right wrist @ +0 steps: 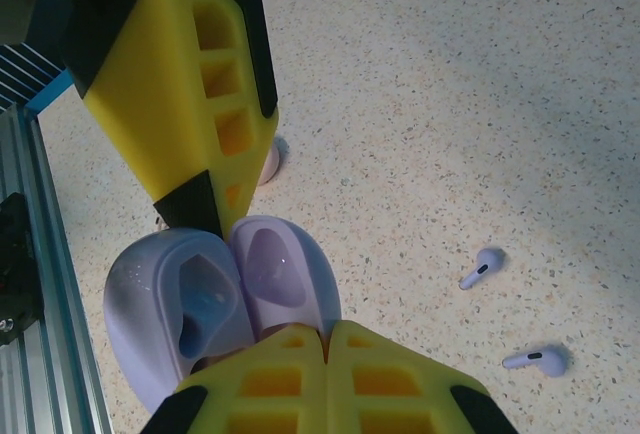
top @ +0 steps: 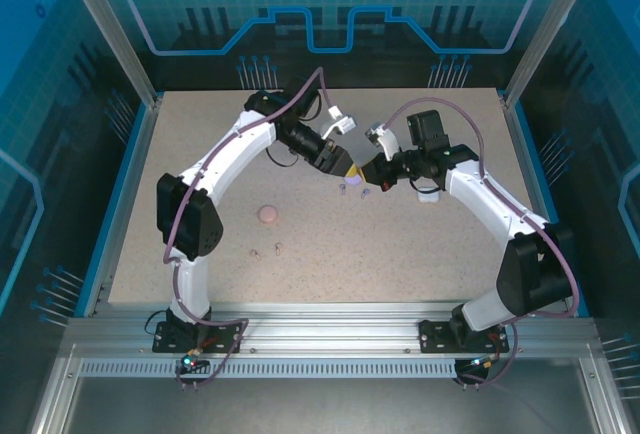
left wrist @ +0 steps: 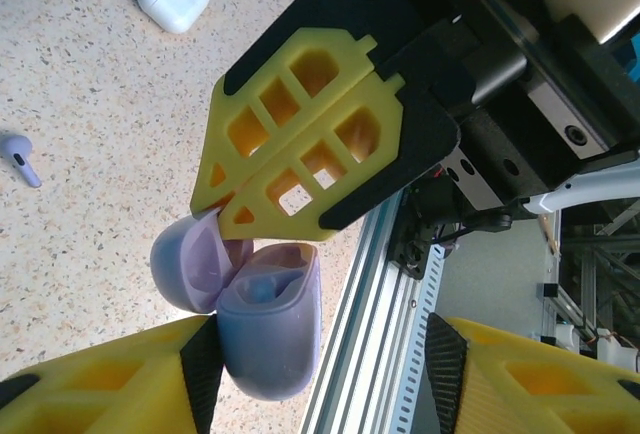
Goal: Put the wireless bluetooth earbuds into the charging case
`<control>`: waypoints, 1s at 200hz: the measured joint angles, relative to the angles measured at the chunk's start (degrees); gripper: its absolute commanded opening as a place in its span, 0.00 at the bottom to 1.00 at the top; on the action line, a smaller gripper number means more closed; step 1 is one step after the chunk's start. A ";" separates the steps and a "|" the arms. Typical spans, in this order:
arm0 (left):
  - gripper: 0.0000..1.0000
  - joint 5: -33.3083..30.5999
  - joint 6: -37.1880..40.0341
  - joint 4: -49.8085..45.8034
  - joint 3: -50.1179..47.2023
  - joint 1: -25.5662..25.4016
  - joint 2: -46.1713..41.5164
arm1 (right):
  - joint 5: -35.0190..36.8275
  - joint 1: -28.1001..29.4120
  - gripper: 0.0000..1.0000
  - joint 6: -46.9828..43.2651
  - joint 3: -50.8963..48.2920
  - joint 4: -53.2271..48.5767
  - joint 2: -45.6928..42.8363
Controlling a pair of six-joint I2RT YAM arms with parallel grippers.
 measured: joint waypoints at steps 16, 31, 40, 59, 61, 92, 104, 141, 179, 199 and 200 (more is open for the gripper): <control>0.57 0.31 0.00 0.04 -0.37 0.00 0.42 | 0.00 -0.04 0.00 0.02 0.00 0.02 -0.07; 0.57 0.42 -0.02 0.26 -0.83 0.07 0.83 | -0.09 -0.22 0.00 0.02 0.00 0.04 -0.22; 0.56 0.44 -0.04 0.42 -1.25 0.17 1.09 | -0.13 -0.26 0.00 0.17 0.00 0.13 -0.35; 0.52 0.85 -0.20 1.03 -2.01 0.61 1.68 | -0.17 -0.24 0.00 0.22 0.00 0.26 -0.59; 0.52 0.87 -0.28 1.09 -2.05 0.66 1.75 | -0.20 -0.24 0.00 0.22 0.00 0.28 -0.61; 0.49 2.10 -0.24 1.60 -2.19 0.81 2.25 | -0.15 -0.24 0.00 0.39 0.00 0.44 -0.66; 0.47 2.49 -0.24 1.75 -2.19 0.79 2.25 | -0.28 -0.24 0.00 0.39 0.00 0.50 -0.68; 0.43 3.91 -0.48 2.56 -2.21 0.81 2.25 | -0.42 -0.24 0.00 0.42 0.00 0.63 -0.68; 0.38 4.63 -1.33 3.04 -2.27 0.81 2.27 | -0.35 -0.26 0.00 0.42 0.00 0.66 -0.68; 0.37 5.20 -1.42 3.21 -2.64 0.81 2.27 | -0.35 -0.26 0.00 0.42 0.00 0.66 -0.68; 0.37 5.22 -1.42 3.21 -2.64 0.81 2.27 | -0.35 -0.26 0.00 0.42 0.00 0.66 -0.68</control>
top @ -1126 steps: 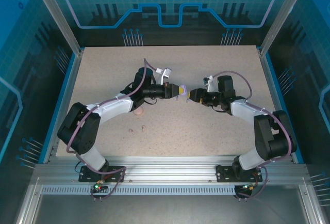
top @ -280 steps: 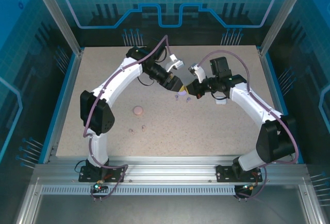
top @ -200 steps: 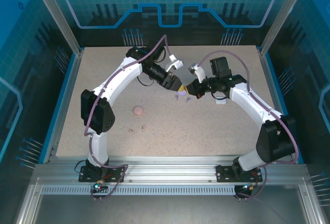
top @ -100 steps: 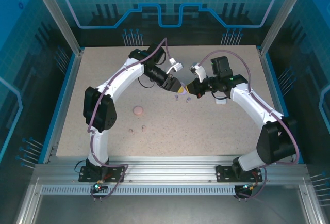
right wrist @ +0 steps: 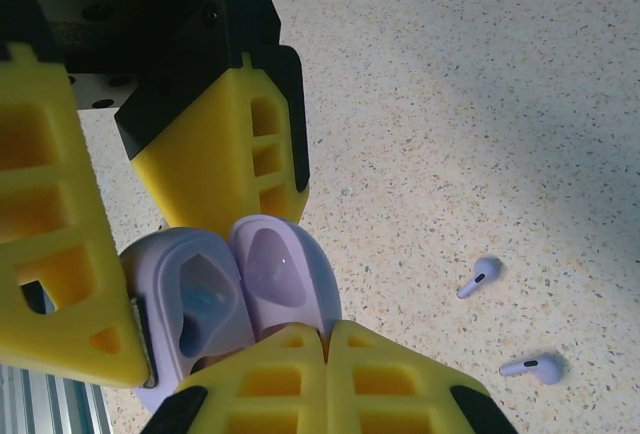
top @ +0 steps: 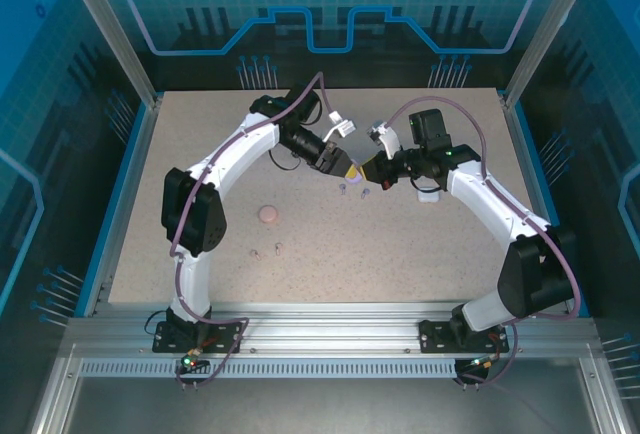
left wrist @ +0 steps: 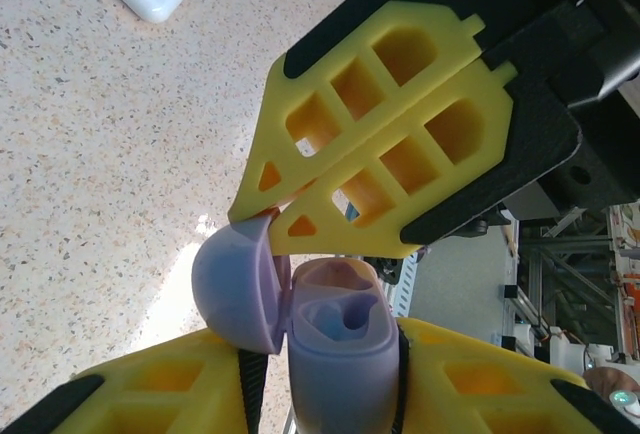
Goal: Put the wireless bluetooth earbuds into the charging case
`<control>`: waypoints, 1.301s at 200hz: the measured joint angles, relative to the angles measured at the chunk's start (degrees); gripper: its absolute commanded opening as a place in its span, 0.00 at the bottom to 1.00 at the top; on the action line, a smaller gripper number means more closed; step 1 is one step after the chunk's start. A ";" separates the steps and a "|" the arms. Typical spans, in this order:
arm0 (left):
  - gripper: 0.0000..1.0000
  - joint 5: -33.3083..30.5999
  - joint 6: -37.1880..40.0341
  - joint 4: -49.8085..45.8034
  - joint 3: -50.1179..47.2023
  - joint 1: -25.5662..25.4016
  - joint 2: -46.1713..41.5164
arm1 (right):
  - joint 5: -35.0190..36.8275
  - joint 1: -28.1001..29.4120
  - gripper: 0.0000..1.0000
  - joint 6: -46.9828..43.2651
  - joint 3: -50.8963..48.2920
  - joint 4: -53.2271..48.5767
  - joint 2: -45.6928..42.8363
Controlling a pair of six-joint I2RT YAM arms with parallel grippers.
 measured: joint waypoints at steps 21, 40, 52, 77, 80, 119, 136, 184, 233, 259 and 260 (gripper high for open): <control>0.34 0.59 -0.26 0.28 -0.31 0.00 0.02 | 0.00 0.00 0.00 0.00 0.00 0.00 0.00; 0.30 1.16 -0.33 0.42 -0.33 0.00 0.02 | 0.00 0.00 0.00 0.00 0.00 0.00 0.00; 0.27 1.25 -0.33 0.55 -0.33 0.00 0.04 | 0.02 -0.04 0.00 0.00 0.00 0.00 0.00; 0.20 1.66 -0.44 1.40 -0.72 0.00 0.04 | 0.09 -0.37 0.00 0.02 0.00 -0.02 0.00; 0.18 1.68 -0.33 1.53 -0.76 0.00 0.04 | 0.13 -0.37 0.00 0.02 0.00 -0.02 0.00; 0.00 2.10 -0.85 2.62 -1.38 0.00 0.02 | 0.48 -0.37 0.00 0.50 0.00 -0.04 -0.04; 0.00 2.69 -1.55 3.98 -2.34 0.04 0.02 | 1.09 -0.39 0.07 1.16 0.00 -0.09 -0.07; 0.00 2.84 -3.69 10.08 -8.63 0.31 -1.38 | 3.67 -0.52 0.39 5.99 0.20 1.07 -1.01; 0.00 1.99 -6.71 17.59 -17.40 1.44 -7.17 | 6.29 -2.36 0.58 11.65 3.96 0.83 -4.17; 0.00 0.74 -9.79 24.24 -24.44 2.95 -13.29 | 8.72 -4.07 0.59 15.98 5.55 -0.48 -5.99; 0.00 0.68 -9.88 24.48 -24.65 2.99 -13.44 | 8.85 -4.15 0.59 16.26 5.60 -0.57 -6.05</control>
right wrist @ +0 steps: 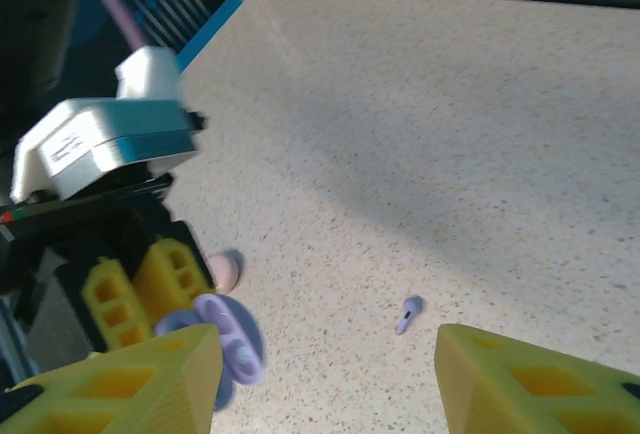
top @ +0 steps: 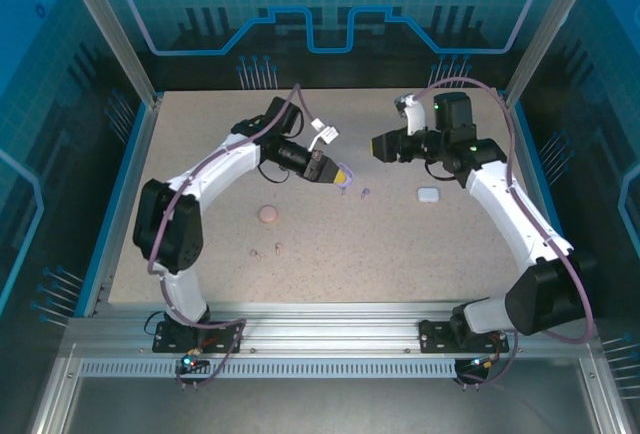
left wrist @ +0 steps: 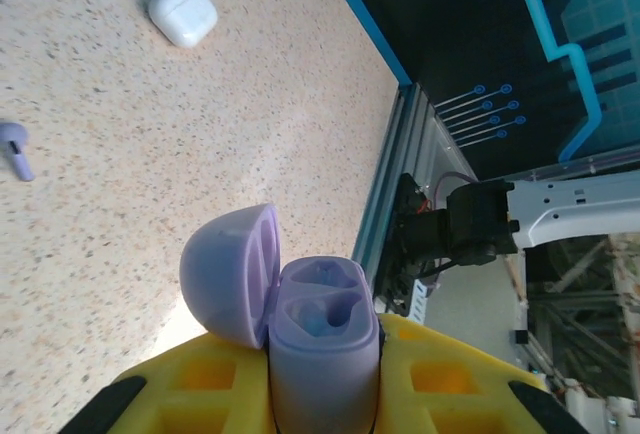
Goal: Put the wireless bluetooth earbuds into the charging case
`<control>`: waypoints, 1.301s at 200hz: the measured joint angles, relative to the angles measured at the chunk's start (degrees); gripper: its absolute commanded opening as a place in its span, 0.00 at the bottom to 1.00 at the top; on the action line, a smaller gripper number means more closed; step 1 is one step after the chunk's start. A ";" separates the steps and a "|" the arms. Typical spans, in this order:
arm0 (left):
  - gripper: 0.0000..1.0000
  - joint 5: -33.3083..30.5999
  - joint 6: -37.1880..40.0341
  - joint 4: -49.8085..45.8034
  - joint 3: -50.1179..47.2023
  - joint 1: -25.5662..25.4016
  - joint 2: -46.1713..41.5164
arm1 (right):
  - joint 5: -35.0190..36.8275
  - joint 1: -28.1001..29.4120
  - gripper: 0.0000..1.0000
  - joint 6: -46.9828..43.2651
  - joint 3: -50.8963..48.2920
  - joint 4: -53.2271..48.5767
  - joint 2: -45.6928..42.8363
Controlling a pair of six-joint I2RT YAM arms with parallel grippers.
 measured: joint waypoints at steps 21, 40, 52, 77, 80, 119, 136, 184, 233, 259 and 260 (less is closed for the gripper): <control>0.00 -2.05 -2.60 6.36 -5.77 0.94 -5.70 | 2.32 -0.83 0.60 3.39 0.39 -2.03 -0.46; 0.00 -4.85 -5.09 12.20 -9.86 1.25 -10.60 | 4.22 -0.87 0.60 6.38 0.37 -4.28 -0.39; 0.00 -6.95 -6.32 15.61 -11.93 1.22 -13.44 | 5.33 -0.81 0.60 7.89 0.37 -5.27 -0.28; 0.00 -12.52 -8.61 23.76 -16.39 1.22 -19.04 | 8.13 -0.04 0.60 10.95 0.35 -6.97 0.74; 0.00 -13.38 -9.05 24.87 -16.98 1.22 -19.71 | 8.55 0.20 0.60 11.45 0.35 -7.17 1.03; 0.00 -24.55 -12.07 42.18 -27.41 1.22 -28.70 | 13.25 3.34 0.60 16.28 0.33 -9.09 6.45; 0.00 -28.98 -12.55 49.42 -31.63 1.11 -31.47 | 15.10 4.85 0.60 17.77 0.57 -10.23 9.38; 0.00 -38.40 -6.40 66.90 -38.07 -1.66 -33.05 | 19.23 9.01 0.59 19.39 7.58 -14.05 18.08; 0.00 -44.24 2.40 77.44 -41.09 -4.48 -32.98 | 22.36 13.14 0.57 19.47 16.65 -16.92 27.06; 0.00 -47.12 4.48 82.36 -41.62 -4.59 -32.94 | 23.91 14.32 0.56 19.89 20.33 -18.56 32.02; 0.00 -47.25 4.59 82.55 -41.66 -4.59 -32.94 | 24.02 14.36 0.56 19.91 20.41 -18.60 32.17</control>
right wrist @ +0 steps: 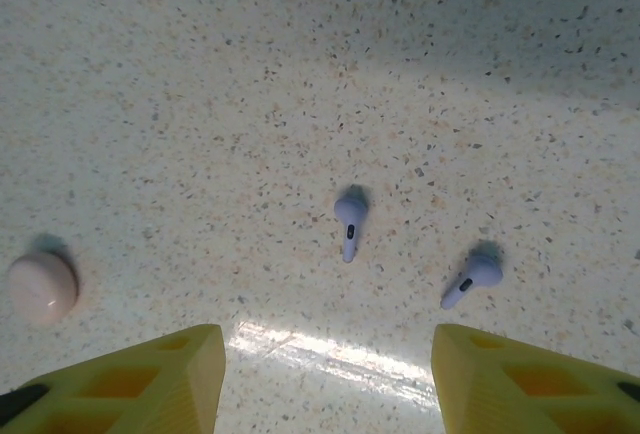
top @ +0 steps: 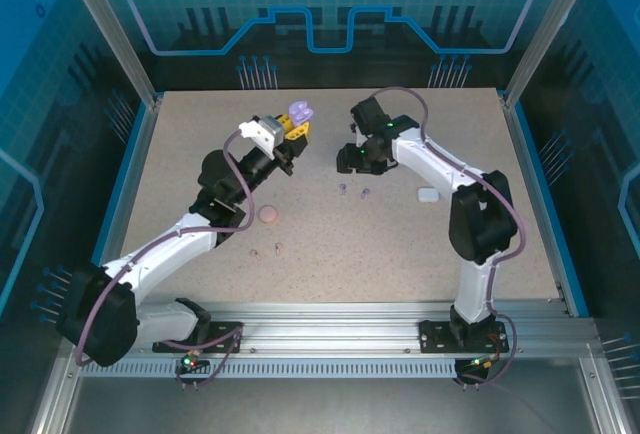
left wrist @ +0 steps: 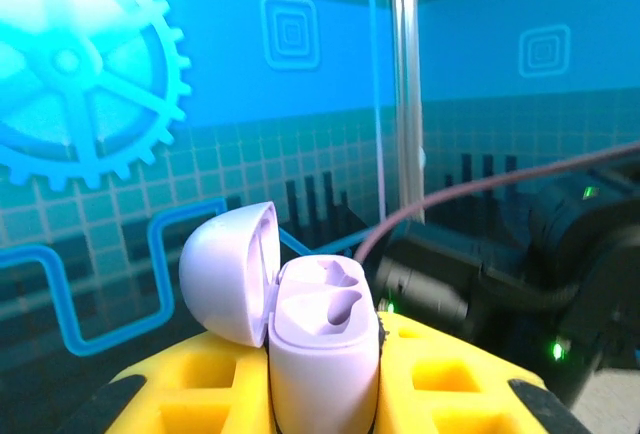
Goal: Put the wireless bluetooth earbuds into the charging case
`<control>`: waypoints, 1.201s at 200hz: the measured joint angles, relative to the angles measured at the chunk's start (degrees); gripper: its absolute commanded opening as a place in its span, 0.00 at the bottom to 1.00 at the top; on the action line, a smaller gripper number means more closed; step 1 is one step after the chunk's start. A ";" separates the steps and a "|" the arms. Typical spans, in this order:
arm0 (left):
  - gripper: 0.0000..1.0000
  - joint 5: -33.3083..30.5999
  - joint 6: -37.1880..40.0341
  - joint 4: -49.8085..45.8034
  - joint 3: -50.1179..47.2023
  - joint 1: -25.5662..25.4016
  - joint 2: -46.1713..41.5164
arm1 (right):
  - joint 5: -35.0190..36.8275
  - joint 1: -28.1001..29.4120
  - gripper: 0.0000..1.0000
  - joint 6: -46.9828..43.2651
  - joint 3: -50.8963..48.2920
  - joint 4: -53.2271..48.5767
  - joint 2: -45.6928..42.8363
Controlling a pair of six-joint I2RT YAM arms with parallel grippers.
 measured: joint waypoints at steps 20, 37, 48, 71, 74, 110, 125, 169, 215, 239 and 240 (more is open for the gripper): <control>0.00 -1.46 0.85 2.25 -0.28 -0.04 0.00 | 1.01 0.68 0.55 0.37 2.47 -1.44 3.48; 0.00 -2.49 0.92 3.41 -0.31 -0.04 0.00 | 2.08 1.29 0.54 0.52 4.37 -2.78 5.92; 0.00 -2.99 0.90 3.91 -0.31 -0.04 0.00 | 2.71 1.77 0.53 0.50 5.75 -3.63 7.39; 0.00 -4.20 0.83 4.42 -0.31 -0.04 0.00 | 4.20 2.60 0.52 0.46 8.68 -5.55 10.01; 0.00 -4.31 0.81 4.42 -0.31 -0.04 0.00 | 4.39 2.69 0.52 0.42 9.07 -5.73 10.38; 0.00 -5.14 0.42 4.15 -0.28 -0.04 0.00 | 7.08 3.76 0.50 0.07 13.73 -8.44 14.75; 0.00 -5.29 0.28 4.17 -0.26 -0.04 0.00 | 8.20 4.09 0.49 0.11 15.37 -9.51 16.50; 0.00 -5.53 -0.66 4.17 -0.26 -0.04 0.00 | 10.29 4.85 0.46 0.96 19.43 -12.44 20.74; 0.00 -5.53 -0.92 4.17 -0.24 -0.04 0.00 | 11.93 5.97 0.43 2.03 24.22 -15.02 24.72; 0.00 -5.51 -1.03 4.17 -0.24 -0.04 0.00 | 12.83 6.21 0.42 2.95 25.07 -16.35 25.86; 0.00 -5.53 -1.03 4.17 -0.24 -0.04 0.00 | 12.83 6.21 0.41 2.97 25.07 -16.41 25.90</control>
